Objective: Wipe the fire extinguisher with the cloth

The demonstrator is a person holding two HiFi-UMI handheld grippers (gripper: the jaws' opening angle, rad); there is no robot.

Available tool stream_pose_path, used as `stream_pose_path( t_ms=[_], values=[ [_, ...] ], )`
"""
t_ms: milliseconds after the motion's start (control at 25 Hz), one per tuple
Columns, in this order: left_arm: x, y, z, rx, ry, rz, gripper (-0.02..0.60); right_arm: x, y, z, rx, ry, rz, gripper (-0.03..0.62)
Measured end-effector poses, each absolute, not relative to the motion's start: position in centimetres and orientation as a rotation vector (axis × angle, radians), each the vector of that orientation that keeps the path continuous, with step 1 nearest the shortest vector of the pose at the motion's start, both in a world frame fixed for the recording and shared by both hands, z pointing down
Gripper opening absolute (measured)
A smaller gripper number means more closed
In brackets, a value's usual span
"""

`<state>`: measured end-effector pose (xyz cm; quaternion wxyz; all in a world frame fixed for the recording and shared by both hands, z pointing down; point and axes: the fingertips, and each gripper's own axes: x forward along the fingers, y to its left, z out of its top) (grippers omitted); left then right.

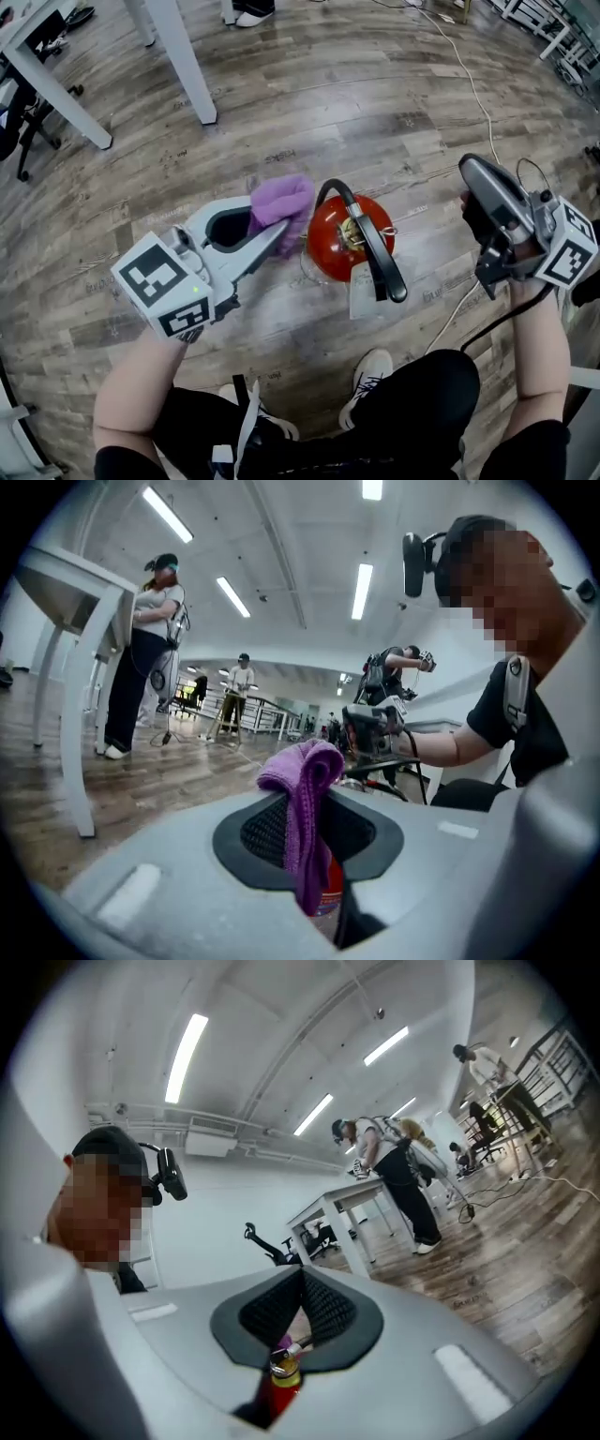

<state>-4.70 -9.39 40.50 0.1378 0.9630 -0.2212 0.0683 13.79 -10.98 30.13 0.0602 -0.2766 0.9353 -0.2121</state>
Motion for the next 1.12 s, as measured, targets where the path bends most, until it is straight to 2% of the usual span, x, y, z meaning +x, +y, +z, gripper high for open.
stream_pose_path(
  t_ms=[120, 320, 680, 1120],
  values=[
    [-2.6, -8.2, 42.9, 2.736, -0.572, 0.21, 0.066, 15.1, -10.7, 31.3, -0.876, 2.777, -0.67, 0.005],
    [-1.2, -6.5, 42.4, 2.773, -0.529, 0.244, 0.063, 16.4, -10.8, 32.6, -0.932, 2.754, -0.709, 0.005],
    [1.2, -0.8, 41.8, 2.79, -0.289, 0.284, 0.061, 15.4, -10.9, 33.6, -0.889, 2.749, -0.724, 0.005],
    [-1.5, -9.6, 42.3, 2.664, -0.487, 0.198, 0.06, 16.9, -11.0, 34.7, -0.948, 2.732, -0.748, 0.005]
  ],
)
